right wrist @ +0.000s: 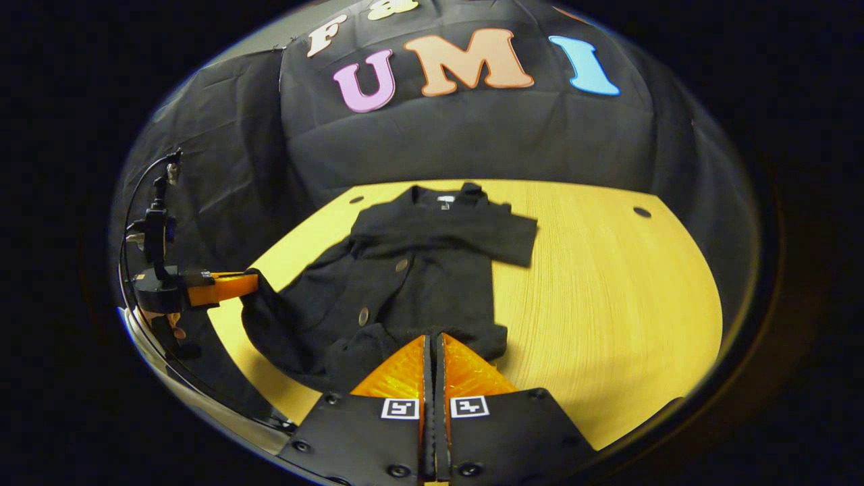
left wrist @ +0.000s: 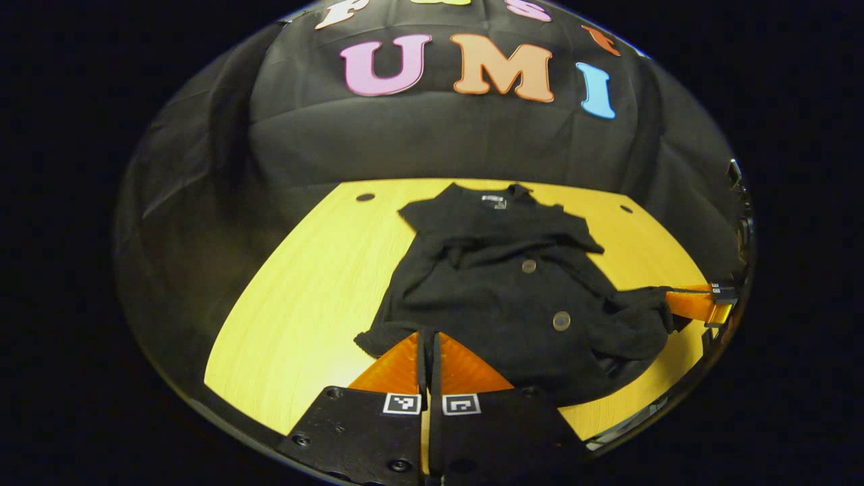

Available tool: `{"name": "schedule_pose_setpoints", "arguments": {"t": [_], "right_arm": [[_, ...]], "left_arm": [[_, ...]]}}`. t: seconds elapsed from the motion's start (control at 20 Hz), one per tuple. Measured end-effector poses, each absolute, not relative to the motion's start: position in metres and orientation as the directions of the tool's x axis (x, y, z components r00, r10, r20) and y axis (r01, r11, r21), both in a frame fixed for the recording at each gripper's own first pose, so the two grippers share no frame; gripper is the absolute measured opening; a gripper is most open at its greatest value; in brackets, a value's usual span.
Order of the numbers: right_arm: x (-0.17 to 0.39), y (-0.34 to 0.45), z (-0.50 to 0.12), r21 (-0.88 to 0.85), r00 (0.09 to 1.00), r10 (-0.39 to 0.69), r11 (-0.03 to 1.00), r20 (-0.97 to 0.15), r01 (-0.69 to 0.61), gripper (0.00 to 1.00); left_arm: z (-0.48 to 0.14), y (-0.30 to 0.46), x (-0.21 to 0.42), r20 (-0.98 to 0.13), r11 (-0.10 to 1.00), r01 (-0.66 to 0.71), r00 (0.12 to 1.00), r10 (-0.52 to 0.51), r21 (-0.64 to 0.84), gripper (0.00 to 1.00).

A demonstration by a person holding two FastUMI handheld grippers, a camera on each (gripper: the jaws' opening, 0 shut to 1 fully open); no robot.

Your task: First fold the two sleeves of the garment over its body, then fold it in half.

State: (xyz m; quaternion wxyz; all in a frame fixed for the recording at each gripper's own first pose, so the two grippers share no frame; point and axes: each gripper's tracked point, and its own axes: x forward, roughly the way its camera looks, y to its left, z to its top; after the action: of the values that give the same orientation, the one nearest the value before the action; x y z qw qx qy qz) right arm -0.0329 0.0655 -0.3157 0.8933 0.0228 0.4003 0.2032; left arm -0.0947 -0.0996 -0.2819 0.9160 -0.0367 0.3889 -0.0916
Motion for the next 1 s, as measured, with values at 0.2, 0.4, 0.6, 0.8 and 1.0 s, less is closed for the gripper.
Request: {"name": "schedule_pose_setpoints", "arguments": {"t": [0.2,0.4,0.6,0.8,1.0], "right_arm": [[0.054,0.077,-0.305,0.184,0.624,0.391,0.910,-0.676,-0.371,0.03],[0.128,0.076,-0.320,0.171,0.616,0.365,0.920,-0.698,-0.352,0.03],[0.208,0.077,-0.313,0.209,0.639,0.371,0.925,-0.674,-0.317,0.02],[0.269,0.086,-0.322,0.202,0.642,0.368,0.926,-0.672,-0.319,0.02],[0.301,0.093,-0.300,0.207,0.688,0.369,0.928,-0.625,-0.309,0.04]], "left_arm": [[-0.274,-0.113,0.006,-0.640,0.975,0.163,0.735,-0.221,-0.150,0.00],[-0.276,-0.128,0.099,-0.572,0.971,0.179,0.785,-0.239,-0.160,0.00],[-0.296,-0.132,0.162,-0.564,0.977,0.199,0.799,-0.208,-0.079,0.00],[-0.303,-0.124,0.214,-0.540,0.988,0.143,0.827,-0.155,-0.065,0.00],[-0.283,-0.094,0.234,-0.502,0.997,0.030,0.863,-0.065,-0.077,0.00]]}}
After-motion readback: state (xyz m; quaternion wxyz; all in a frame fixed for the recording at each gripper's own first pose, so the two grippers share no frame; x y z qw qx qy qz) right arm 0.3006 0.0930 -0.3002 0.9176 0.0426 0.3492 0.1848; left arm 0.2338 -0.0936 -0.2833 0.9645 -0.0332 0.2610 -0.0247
